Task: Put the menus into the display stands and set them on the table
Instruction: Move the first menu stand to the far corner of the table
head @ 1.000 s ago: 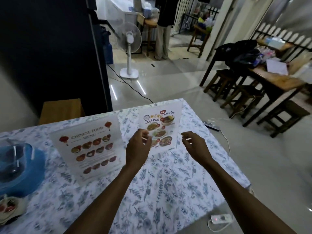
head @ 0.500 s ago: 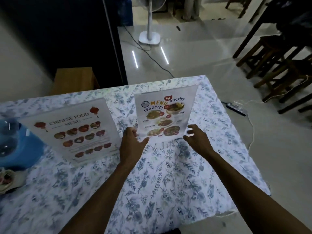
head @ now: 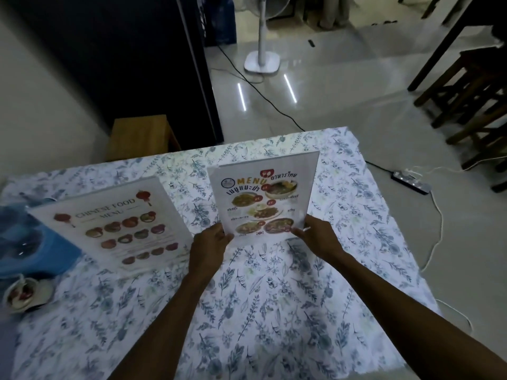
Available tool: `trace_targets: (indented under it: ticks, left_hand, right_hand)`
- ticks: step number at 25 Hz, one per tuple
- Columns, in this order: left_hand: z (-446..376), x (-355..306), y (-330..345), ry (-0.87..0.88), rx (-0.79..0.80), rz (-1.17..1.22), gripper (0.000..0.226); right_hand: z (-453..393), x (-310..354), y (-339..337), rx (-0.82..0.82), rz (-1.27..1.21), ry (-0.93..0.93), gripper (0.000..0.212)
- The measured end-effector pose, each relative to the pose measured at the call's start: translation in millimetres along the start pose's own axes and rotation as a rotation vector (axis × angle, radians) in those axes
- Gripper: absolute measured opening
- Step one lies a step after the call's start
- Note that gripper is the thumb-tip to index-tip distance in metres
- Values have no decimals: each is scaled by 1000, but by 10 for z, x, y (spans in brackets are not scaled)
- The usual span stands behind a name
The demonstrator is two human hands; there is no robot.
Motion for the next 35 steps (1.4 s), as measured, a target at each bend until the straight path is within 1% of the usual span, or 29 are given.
trace_targets:
  ticks: [3,5,8,10,13,17,21,23,25,29,35]
  left_hand:
    - [-7,-121,-67,68,18,-18,17]
    - [-88,-240,-103,141,69,-18,17]
    - [-265,-457,-101,228,110,-19,21]
    - [-343,-660,-47,288,145,-17,24]
    - [-421,-1018,50,347,169,4,13]
    - [-639,-1465,232,403,163,16,15]
    - [-983,-1848,504,405,95,-36,19]
    - [-1124,-1943,655,373,66,-45,23]
    - [-1294,-1995,846,326,61,-62,24]
    - [-1609,-2095,1152,254,41,-100,20]
    - [-2016,-2167,1373,189,17,-142,25]
  right_hand:
    - [90,73,-163,-34,-8,-2,28]
    - [179,91,-311,-80,10,-36,30]
    - [265,72,-580,-128,92,-80,30]
    - [291,50,-798,-168,113,-62,29]
    - [267,-14,-1116,-249,110,-15,19]
    - [82,-110,-1576,-312,127,-3,15]
    - [-395,-248,-2009,-305,147,-47,17]
    - [-656,-332,-2117,-291,157,-66,19]
    - [-961,-469,-2176,-257,158,-82,22]
    - [-1539,-715,-2245,-167,180,-85,30]
    - [-2177,-875,-2266,-110,165,-99,27]
Point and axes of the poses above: each hand's wrist, its own z-axis away from the middle knuckle, its own y-axis out of the palm, x = y × z, the point moved 1 cm from there along -z, towards the middle knuckle
